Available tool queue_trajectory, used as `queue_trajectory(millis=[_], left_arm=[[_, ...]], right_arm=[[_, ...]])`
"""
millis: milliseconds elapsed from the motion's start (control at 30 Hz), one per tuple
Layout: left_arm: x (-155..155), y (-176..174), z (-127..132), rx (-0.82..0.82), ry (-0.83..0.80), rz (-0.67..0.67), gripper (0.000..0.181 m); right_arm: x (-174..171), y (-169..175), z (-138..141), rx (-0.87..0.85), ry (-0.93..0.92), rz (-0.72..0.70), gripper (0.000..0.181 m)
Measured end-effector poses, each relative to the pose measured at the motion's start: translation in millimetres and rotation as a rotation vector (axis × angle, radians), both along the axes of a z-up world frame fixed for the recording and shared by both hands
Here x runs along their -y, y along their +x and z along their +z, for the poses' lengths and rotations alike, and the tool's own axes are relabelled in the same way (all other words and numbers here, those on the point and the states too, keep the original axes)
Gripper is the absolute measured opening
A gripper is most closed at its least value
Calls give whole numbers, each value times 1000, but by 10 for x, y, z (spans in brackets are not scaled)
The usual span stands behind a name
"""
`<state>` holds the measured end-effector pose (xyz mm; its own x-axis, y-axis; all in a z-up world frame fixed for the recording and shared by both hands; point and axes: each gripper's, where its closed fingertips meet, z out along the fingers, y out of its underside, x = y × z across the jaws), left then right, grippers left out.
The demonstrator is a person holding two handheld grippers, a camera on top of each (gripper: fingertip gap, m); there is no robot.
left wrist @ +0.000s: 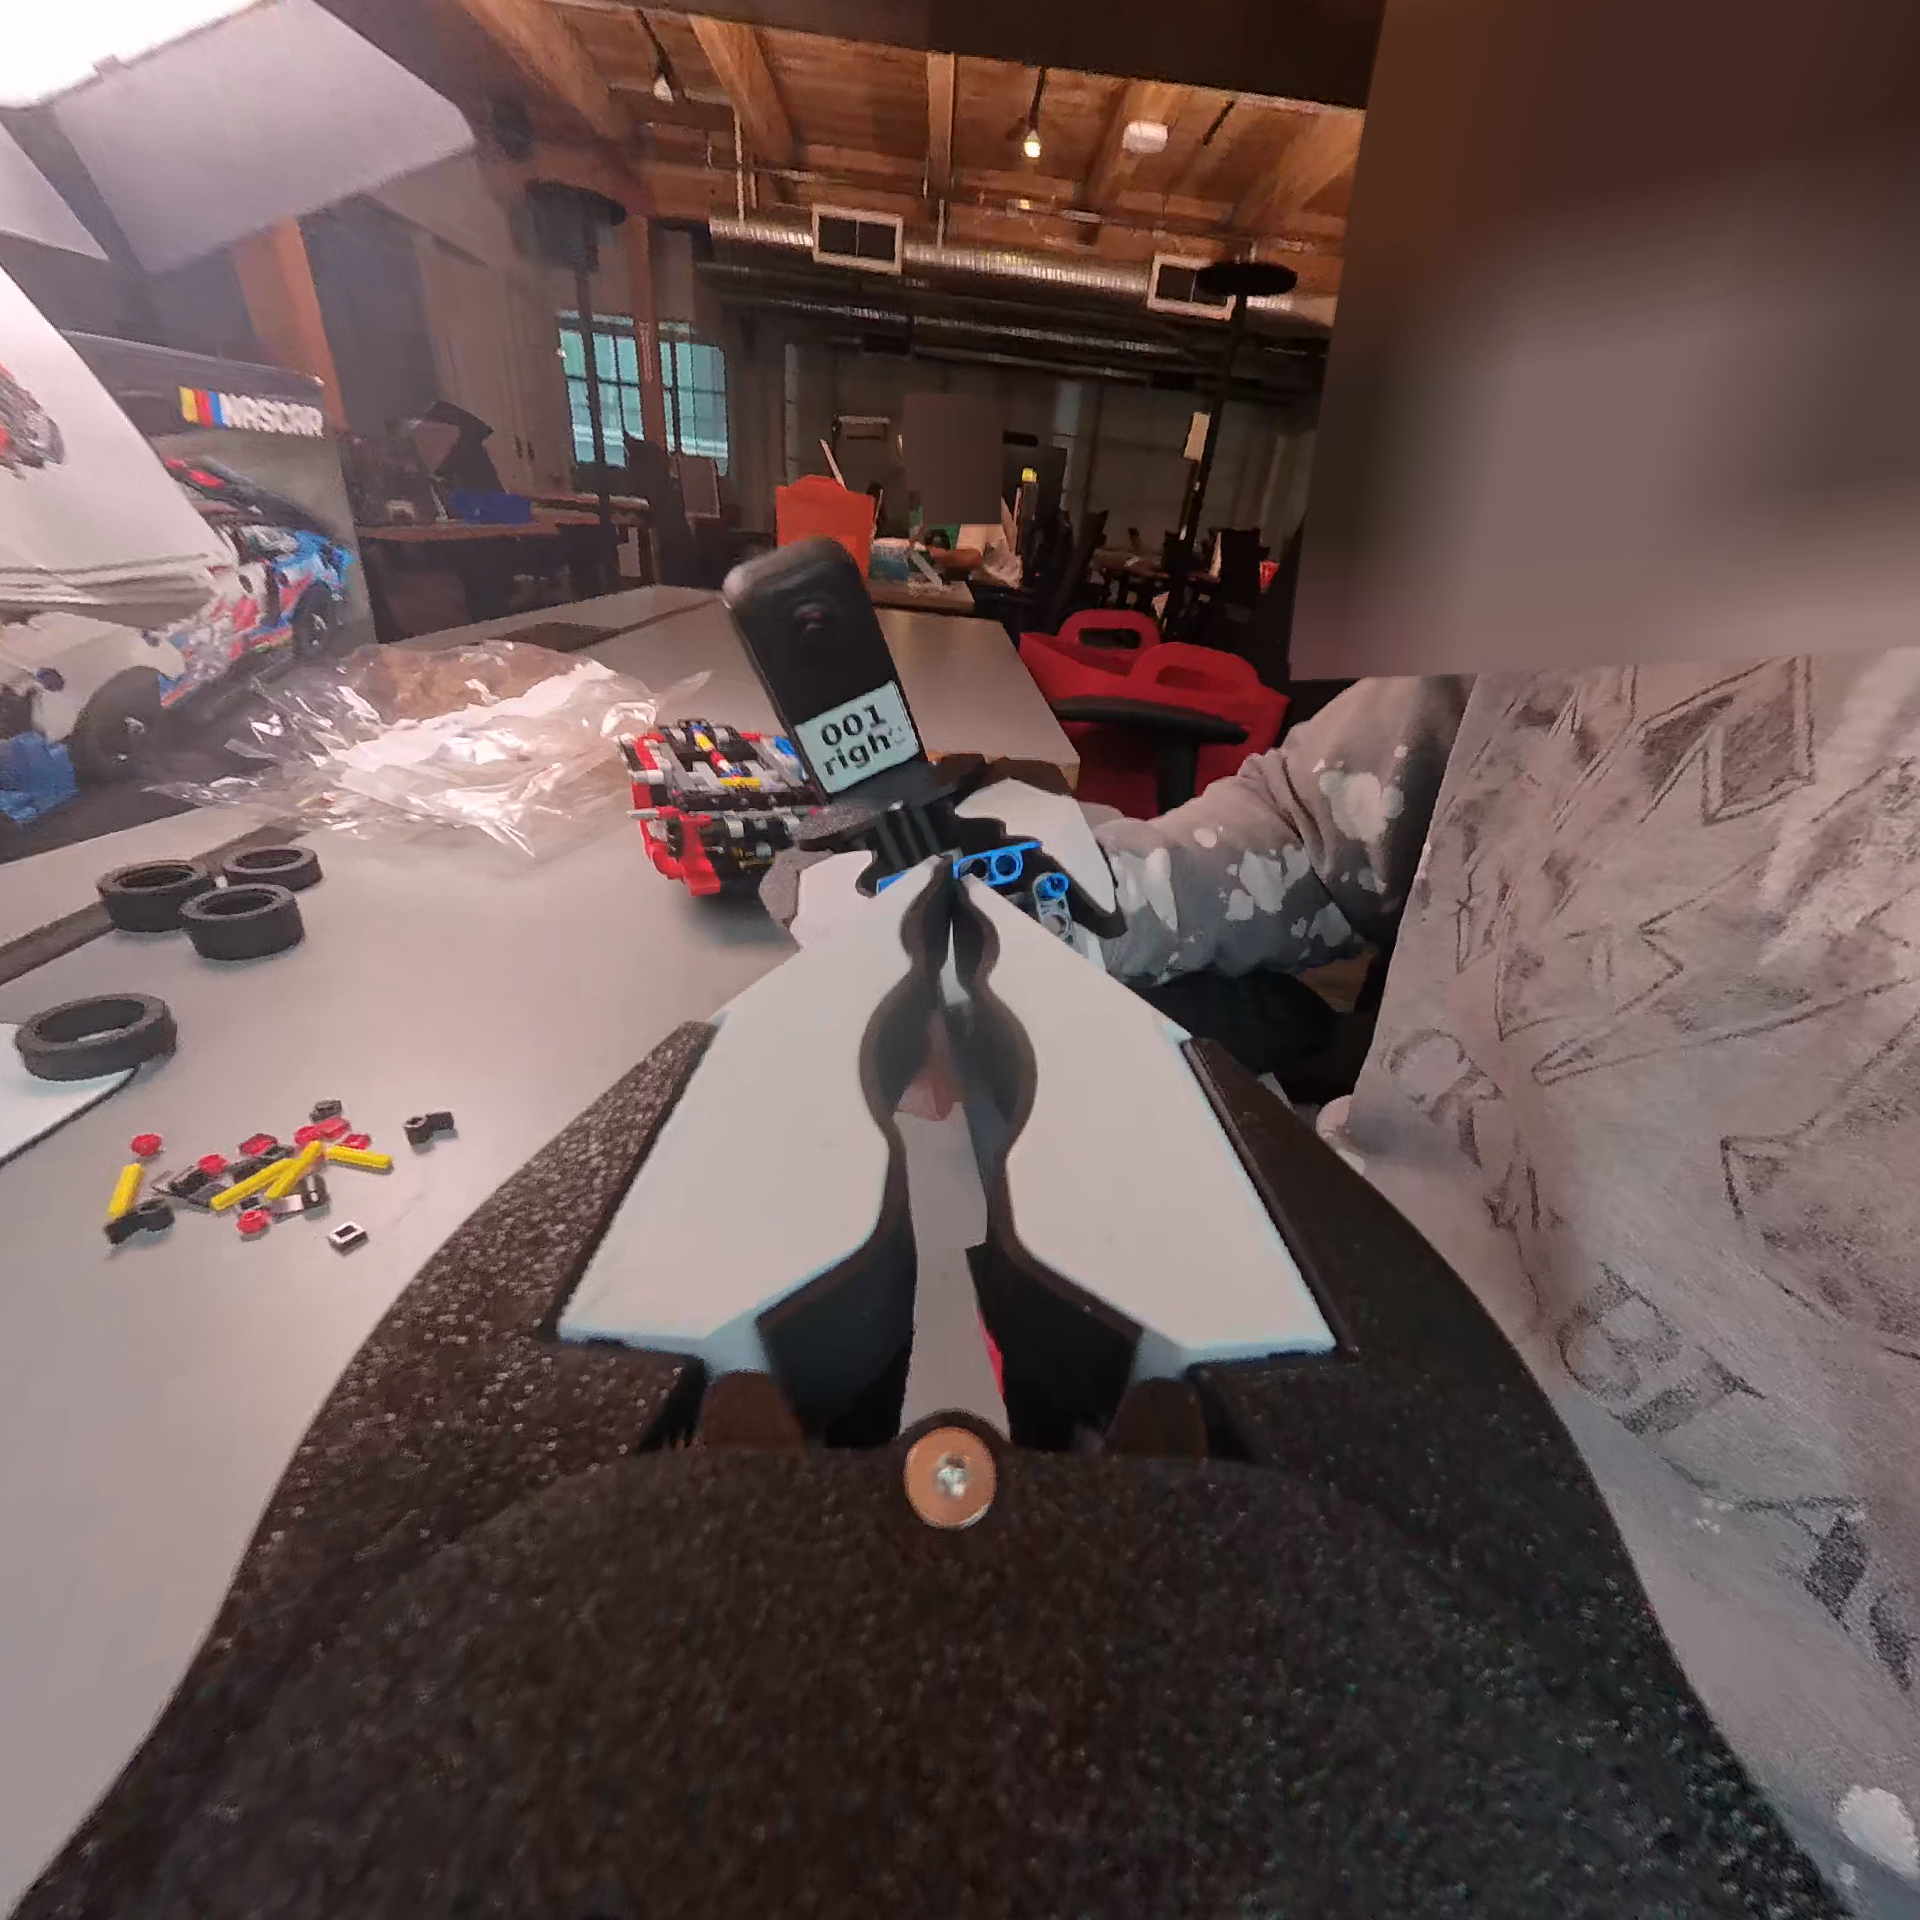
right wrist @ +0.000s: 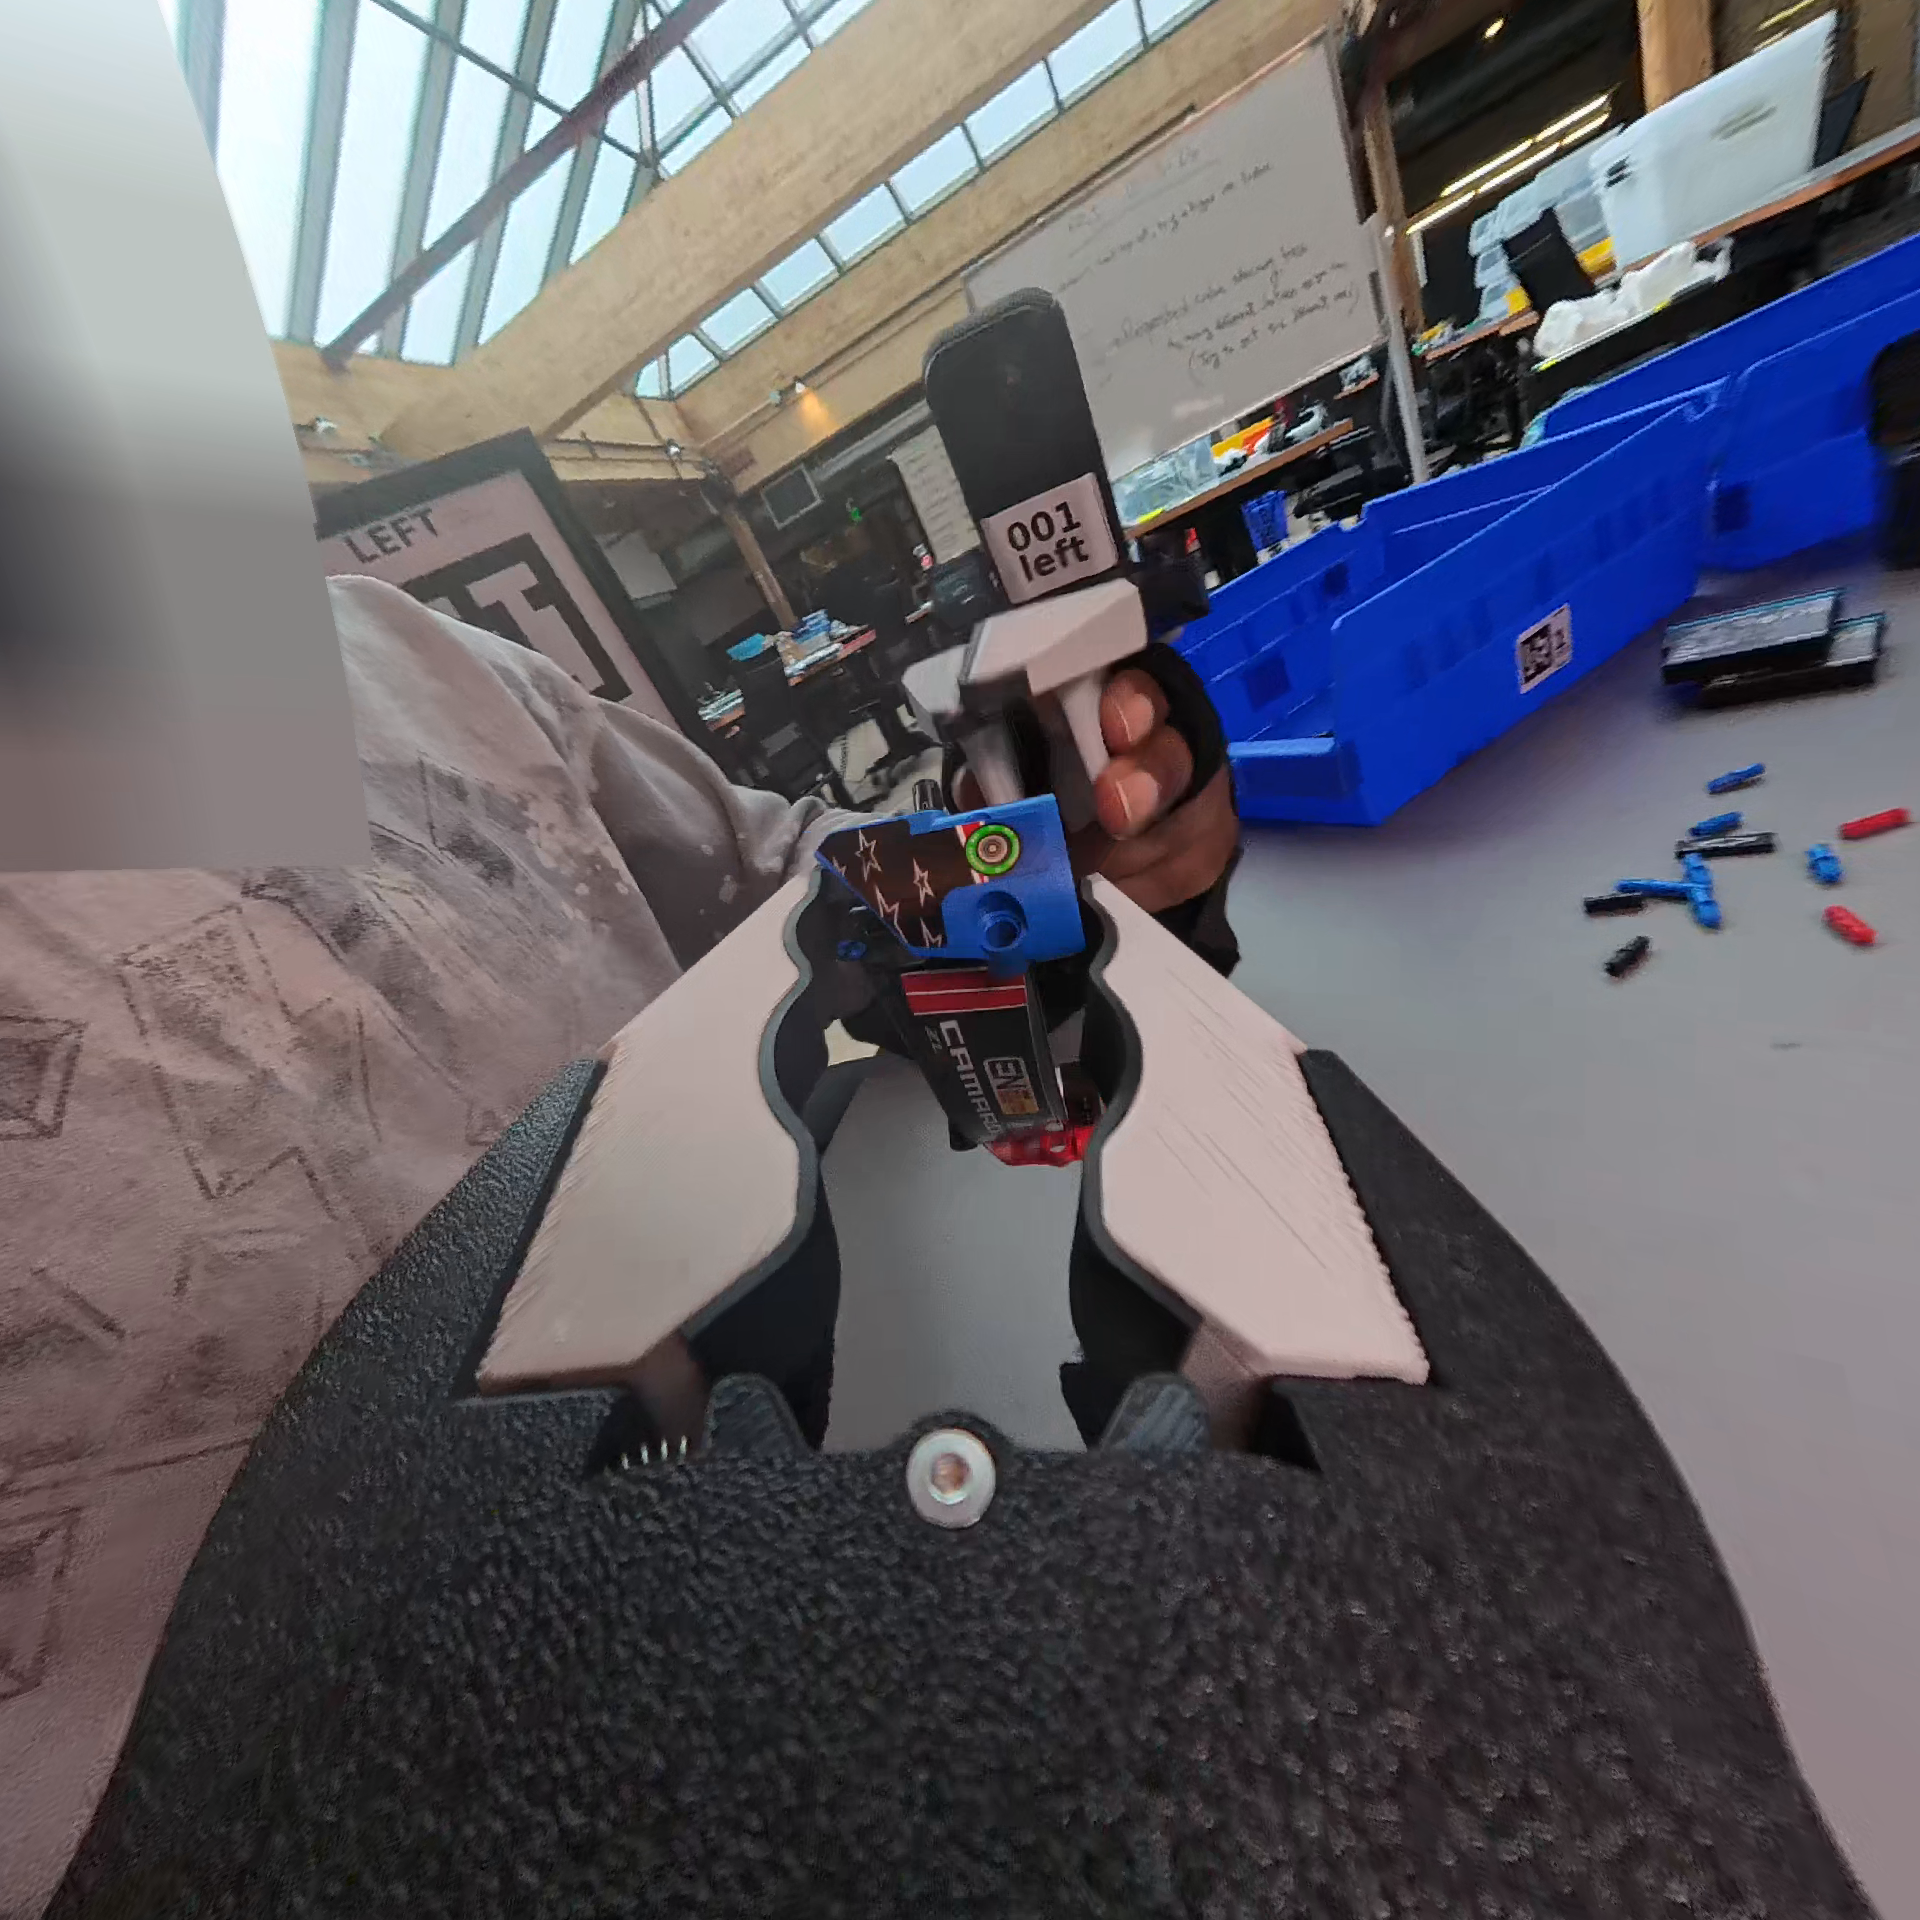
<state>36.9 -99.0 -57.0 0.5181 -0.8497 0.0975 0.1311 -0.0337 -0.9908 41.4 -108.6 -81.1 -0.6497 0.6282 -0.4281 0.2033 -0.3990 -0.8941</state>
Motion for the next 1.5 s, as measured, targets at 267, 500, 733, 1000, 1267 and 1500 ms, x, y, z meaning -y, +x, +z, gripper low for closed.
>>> queue_trajectory(millis=[267, 500, 733, 1000, 1267, 1500], left_arm=[[-132, -84, -166, -62, -141, 52, 2], [-145, 39, -245, 12, -314, -19, 13], [-192, 67, -330, 15, -397, 0, 3], [-185, 26, -293, 39, -427, -4, 1], [-259, -656, -127, 107, -386, 164, 1], [-592, -1621, -1152, -590, -523, 785, 3]], right_arm=[[-136, -120, -160, 26, 246, -175, 47], [-267, -217, -261, -7, 655, -394, 46], [-359, -239, -299, -47, 943, -499, 46], [-385, -219, -218, -140, 1078, -546, 46], [-688, 19, -48, -171, 1019, -621, 45], [-727, -63, -122, -122, 879, -605, 46]])
